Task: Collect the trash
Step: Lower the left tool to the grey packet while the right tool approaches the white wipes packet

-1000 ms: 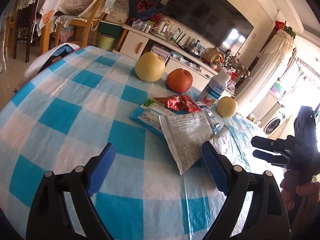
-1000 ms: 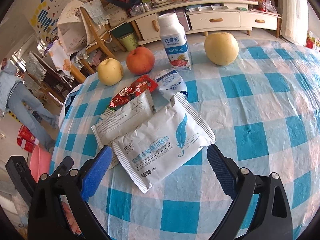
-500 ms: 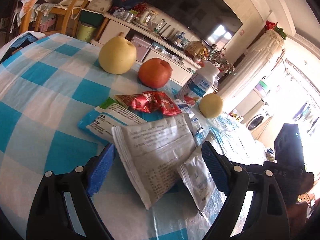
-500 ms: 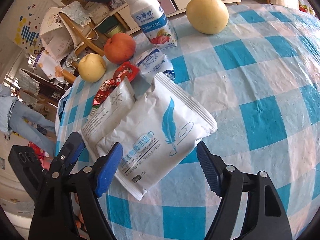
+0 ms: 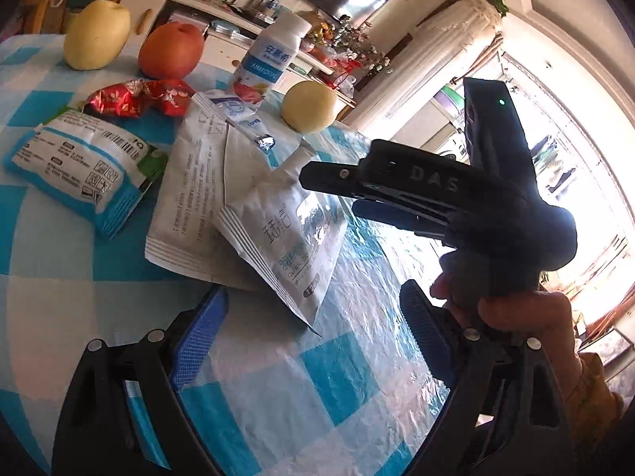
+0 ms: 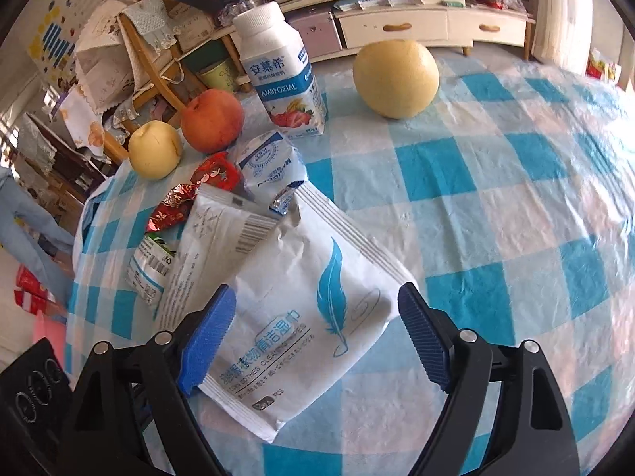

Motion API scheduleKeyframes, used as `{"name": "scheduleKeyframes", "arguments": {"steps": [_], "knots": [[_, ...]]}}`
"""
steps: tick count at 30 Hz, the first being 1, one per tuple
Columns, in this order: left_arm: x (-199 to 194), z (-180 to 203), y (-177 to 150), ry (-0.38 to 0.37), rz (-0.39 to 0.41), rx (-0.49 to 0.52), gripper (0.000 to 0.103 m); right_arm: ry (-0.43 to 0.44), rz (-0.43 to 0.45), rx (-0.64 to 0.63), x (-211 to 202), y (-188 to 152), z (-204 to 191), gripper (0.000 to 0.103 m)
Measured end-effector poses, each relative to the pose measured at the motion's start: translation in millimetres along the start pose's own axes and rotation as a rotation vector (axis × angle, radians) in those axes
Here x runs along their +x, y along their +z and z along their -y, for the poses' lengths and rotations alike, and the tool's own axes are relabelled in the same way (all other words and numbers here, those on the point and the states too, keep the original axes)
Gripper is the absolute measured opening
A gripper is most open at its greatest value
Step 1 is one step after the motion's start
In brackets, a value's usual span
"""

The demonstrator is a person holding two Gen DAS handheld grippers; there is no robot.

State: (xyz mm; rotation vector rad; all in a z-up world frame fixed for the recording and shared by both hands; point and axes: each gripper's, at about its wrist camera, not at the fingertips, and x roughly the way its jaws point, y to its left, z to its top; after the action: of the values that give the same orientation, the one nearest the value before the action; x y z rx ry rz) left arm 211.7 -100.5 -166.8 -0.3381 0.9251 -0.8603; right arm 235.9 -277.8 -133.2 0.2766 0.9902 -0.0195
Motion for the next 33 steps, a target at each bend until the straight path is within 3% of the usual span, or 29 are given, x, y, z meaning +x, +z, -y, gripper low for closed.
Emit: {"name": "scheduleKeyframes", "arguments": {"steps": [2,6,11,14,26,33], "knots": [[-9.2,1.2,4.7,0.021,0.037,0.023,0.088,-0.024,0.013,-0.031,0.6,0.5,-1.5,0.089],[-33.9,-18.9,20.8,0.073,0.116,-0.019,0.088,0.037,0.004,0.007,2.1,1.8,0.0,0.089],[-56.2,-55.9,35.6,0.175,0.206,-0.116,0.088,-0.003,0.016,-0.03,6.2,3.0,-8.6,0.089],[-58.9,-61.5,35.7,0.247,0.227,-0.116,0.088,-0.057,0.029,-0.081,11.3,1.1,-16.3,0.092],[-38.9,-36.1,32.0,0.33,0.173,0.032,0.088,-0.199,-0.054,-0.417,15.2,-25.3,-27.5,0.092],[-10.7,-11.3,30.6,0.436,0.094,0.204,0.088,-0.209,-0.077,-0.283,-0.7,-21.6,19.3,0.093]]}}
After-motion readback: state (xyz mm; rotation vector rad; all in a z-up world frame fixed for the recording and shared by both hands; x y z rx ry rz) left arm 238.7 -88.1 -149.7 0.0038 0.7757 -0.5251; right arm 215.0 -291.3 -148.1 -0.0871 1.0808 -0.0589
